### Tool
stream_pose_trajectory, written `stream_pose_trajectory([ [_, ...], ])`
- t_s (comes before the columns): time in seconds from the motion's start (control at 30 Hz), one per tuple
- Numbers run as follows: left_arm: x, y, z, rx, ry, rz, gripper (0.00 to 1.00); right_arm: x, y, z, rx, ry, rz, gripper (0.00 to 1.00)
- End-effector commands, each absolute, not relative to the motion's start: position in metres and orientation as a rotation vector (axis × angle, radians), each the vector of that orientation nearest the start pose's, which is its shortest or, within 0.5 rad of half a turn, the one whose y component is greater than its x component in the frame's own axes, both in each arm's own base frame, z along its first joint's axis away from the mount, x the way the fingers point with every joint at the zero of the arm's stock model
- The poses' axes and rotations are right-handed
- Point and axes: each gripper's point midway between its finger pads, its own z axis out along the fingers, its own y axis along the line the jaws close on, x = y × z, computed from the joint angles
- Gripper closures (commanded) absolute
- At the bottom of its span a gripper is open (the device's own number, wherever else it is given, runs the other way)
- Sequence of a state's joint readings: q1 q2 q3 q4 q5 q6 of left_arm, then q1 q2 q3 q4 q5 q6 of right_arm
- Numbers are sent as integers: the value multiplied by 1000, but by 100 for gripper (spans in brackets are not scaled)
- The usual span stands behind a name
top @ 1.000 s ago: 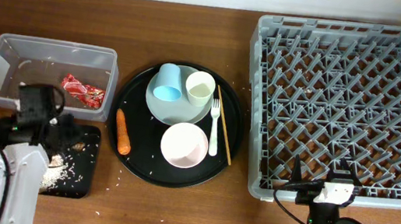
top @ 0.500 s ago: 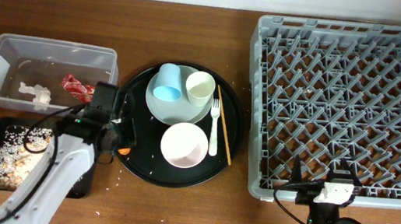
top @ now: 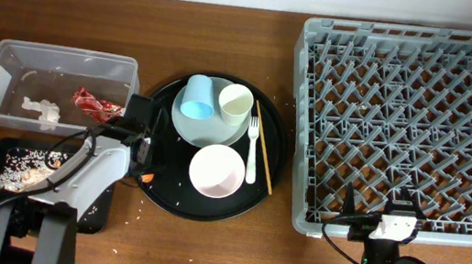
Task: Sort waste into correct bins and load items into the dishwasher rack
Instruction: 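Place the carrot onto the black tray and release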
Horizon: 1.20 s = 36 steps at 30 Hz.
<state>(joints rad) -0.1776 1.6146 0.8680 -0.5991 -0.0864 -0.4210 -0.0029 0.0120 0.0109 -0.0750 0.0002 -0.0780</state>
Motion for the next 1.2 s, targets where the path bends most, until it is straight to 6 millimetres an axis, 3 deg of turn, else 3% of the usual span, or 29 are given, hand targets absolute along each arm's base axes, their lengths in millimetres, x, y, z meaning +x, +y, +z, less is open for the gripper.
stream_pose_trajectory([
  [0.0, 310, -40, 10, -380, 2880, 43, 61, 246, -2, 155, -51, 1651, -61, 1],
  [0.27, 315, -57, 7, -310, 2872, 18, 63, 246, -2, 155, -51, 1651, -61, 1],
  [0.33, 316, -57, 9, -310, 2868, 16, 74, 246, -2, 155, -51, 1651, -61, 1],
  [0.4, 316, -57, 14, -310, 2859, 11, 75, 246, -2, 155, -51, 1651, -61, 1],
  [0.47, 321, -58, 34, -308, 2808, -15, 79, 246, -2, 155, -51, 1651, -61, 1],
  [0.5, 321, -58, 55, -307, 2775, -32, 83, 246, -2, 155, -51, 1651, -61, 1],
  [0.57, 310, -56, 79, -326, 2744, -49, 89, 246, -2, 155, -51, 1651, -61, 1],
  [0.63, 300, -53, 98, -345, 2712, -68, 90, 246, -2, 155, -51, 1651, -61, 1],
  [0.67, 293, -47, 116, -386, 2667, -75, 91, 246, -2, 155, -51, 1651, -61, 1],
  [0.77, 285, -12, 134, -532, 2587, 22, 91, 246, -2, 155, -51, 1651, -61, 1],
  [0.97, 265, 71, 133, -985, 2483, 117, 91, 246, -2, 155, -51, 1651, -61, 1],
  [1.03, 251, 98, 124, -1126, 2439, 181, 91, 246, -2, 155, -51, 1651, -61, 1],
  [1.1, 233, 118, 97, -1270, 2408, 201, 90, 246, -2, 155, -51, 1651, -61, 1],
  [1.17, 224, 122, 65, -1360, 2376, 106, 90, 246, -2, 155, -51, 1651, -61, 1],
])
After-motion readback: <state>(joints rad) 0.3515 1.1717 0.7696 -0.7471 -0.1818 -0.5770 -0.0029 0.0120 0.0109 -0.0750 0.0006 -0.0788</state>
